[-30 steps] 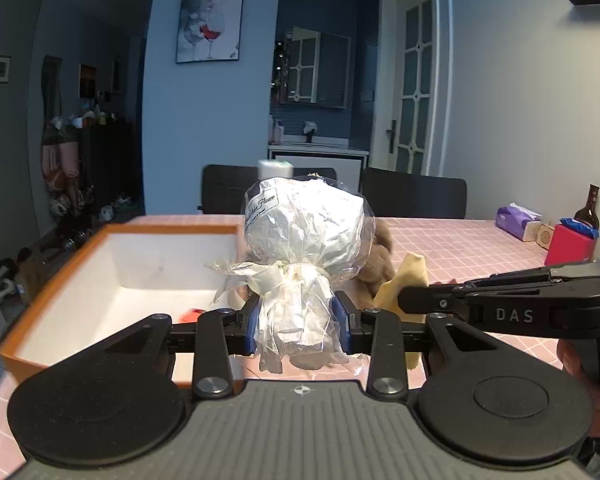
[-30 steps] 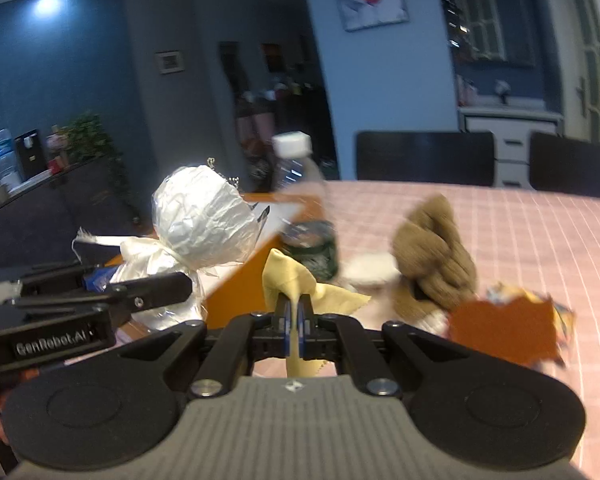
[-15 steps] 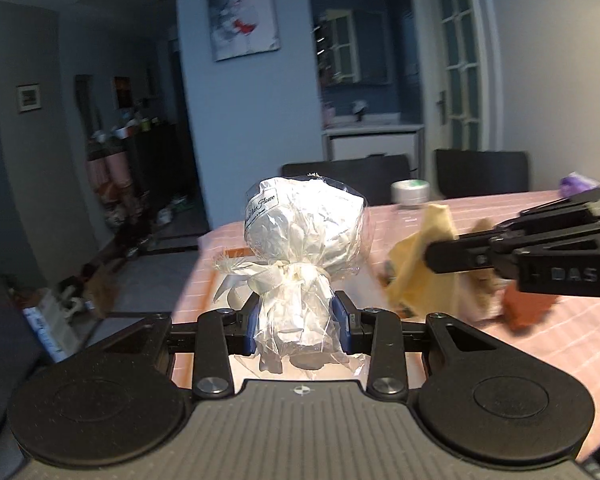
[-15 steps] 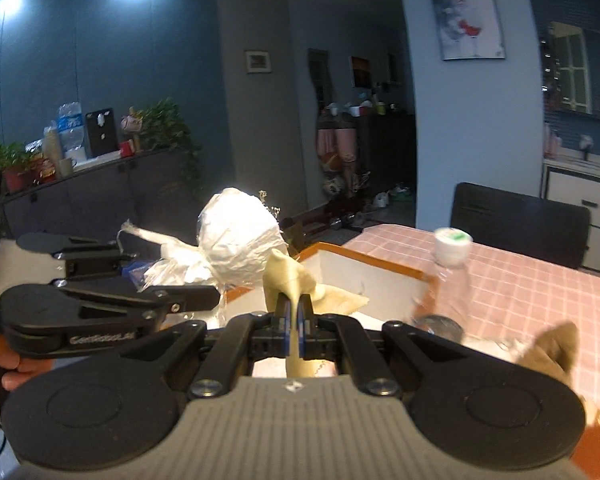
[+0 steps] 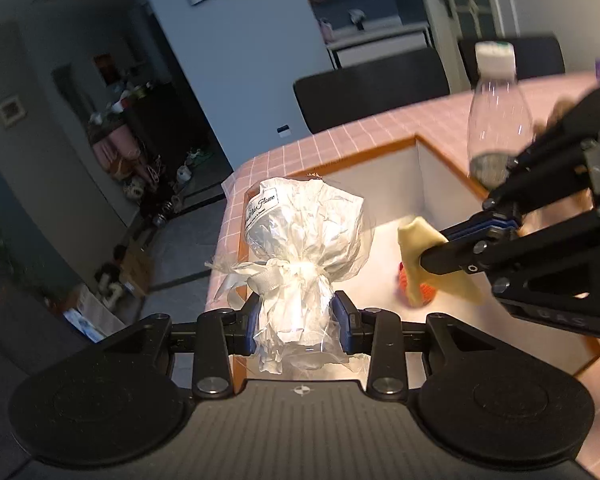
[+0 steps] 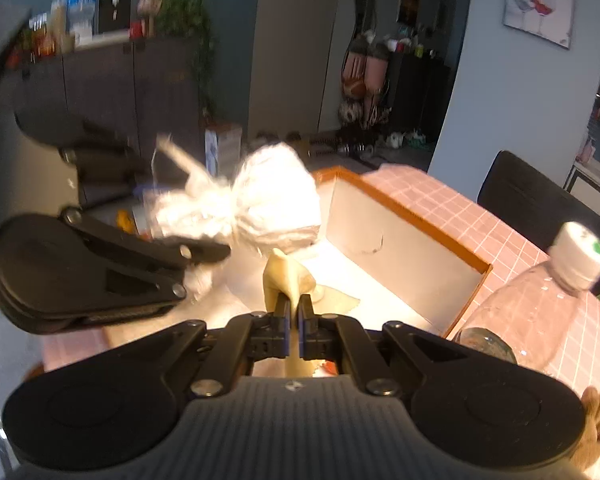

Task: Organize soft objects
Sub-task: 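Lift the plastic bag and yellow cloth over the box with both grippers, then open both grippers to release the bag and cloth into the box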

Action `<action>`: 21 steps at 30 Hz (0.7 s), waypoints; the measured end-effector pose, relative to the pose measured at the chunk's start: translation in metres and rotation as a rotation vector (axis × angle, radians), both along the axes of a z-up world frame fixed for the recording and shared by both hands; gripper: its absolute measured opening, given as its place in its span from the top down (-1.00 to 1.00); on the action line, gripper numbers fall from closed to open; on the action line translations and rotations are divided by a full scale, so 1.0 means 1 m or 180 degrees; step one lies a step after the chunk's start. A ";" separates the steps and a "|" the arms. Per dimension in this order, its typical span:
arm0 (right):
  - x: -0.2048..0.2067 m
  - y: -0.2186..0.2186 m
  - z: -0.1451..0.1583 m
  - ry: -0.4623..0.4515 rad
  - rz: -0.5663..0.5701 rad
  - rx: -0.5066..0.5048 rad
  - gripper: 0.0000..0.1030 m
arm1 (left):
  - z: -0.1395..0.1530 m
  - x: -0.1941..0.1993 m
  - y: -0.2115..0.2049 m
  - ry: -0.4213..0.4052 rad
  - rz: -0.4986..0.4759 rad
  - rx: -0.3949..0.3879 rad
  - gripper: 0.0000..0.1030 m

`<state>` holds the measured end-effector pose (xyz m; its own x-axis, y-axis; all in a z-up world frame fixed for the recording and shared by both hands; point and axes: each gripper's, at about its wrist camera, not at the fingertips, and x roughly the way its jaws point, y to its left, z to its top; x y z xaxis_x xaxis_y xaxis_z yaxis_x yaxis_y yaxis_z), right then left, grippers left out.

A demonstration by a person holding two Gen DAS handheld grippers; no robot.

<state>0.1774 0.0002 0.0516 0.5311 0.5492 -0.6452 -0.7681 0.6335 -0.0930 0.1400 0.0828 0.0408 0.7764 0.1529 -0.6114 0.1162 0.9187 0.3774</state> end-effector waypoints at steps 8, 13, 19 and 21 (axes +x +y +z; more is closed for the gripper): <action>0.018 0.020 -0.023 0.0071 0.0162 -0.0371 0.98 | -0.025 0.017 0.003 0.0303 -0.0242 0.0203 0.19; 0.014 0.025 -0.031 -0.0005 0.0274 -0.0551 0.97 | -0.036 0.021 0.011 0.0438 -0.0230 0.0171 0.17; 0.018 0.025 -0.033 0.0029 0.0277 -0.0639 0.97 | -0.041 0.026 0.011 0.0515 -0.0187 0.0244 0.15; 0.020 0.027 -0.034 0.0044 0.0280 -0.0653 0.96 | -0.042 0.029 0.009 0.0555 -0.0168 0.0238 0.11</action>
<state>0.1979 0.0277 0.0180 0.4773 0.4494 -0.7551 -0.8216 0.5330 -0.2021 0.1689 0.0914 -0.0009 0.6679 0.1649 -0.7258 0.2330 0.8798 0.4143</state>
